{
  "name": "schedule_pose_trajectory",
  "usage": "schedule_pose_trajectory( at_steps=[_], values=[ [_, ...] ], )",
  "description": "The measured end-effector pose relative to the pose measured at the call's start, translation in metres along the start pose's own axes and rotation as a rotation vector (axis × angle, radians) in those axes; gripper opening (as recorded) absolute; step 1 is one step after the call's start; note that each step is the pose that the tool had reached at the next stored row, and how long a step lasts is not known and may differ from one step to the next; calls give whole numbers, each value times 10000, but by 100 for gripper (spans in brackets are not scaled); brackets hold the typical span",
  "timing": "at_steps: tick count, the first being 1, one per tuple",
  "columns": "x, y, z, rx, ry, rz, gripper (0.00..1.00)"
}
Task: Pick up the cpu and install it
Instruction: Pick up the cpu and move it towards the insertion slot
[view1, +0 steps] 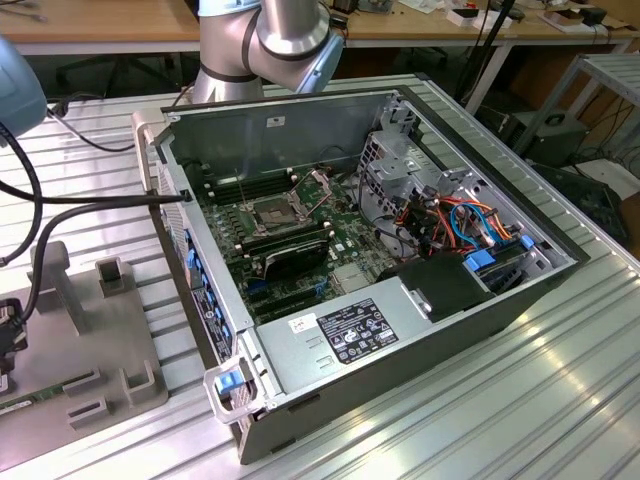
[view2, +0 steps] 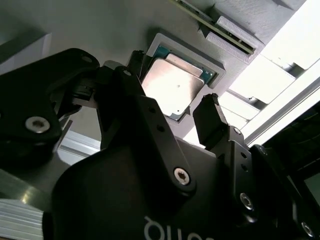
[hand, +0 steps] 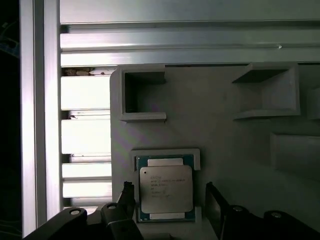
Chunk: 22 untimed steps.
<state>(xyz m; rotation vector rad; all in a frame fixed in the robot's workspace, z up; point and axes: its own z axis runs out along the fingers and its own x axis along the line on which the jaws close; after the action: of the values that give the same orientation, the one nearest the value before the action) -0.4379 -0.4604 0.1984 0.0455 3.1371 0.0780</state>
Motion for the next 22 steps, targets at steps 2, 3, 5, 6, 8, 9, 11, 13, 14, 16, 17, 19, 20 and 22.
schedule_pose_trajectory(
  at_steps=[2,3,5,6,8,9,11,13,14,16,17,19,20,22],
  values=[
    [0,-1,14,1,1,0,68],
    [1,-1,20,2,3,0,68],
    [1,-2,23,4,4,0,68],
    [1,-1,25,3,3,0,68],
    [1,-2,27,2,2,0,68],
    [1,-2,37,0,0,1,68],
    [1,-3,46,2,3,1,68],
    [1,-3,47,2,2,1,68],
    [1,-2,47,2,2,1,68],
    [0,-3,48,0,-1,51,68],
    [0,-2,48,-1,-1,65,68],
    [0,-2,48,-3,-2,71,68],
    [0,-2,48,-2,-2,73,68],
    [1,-2,48,-3,-1,74,68]
  ],
)
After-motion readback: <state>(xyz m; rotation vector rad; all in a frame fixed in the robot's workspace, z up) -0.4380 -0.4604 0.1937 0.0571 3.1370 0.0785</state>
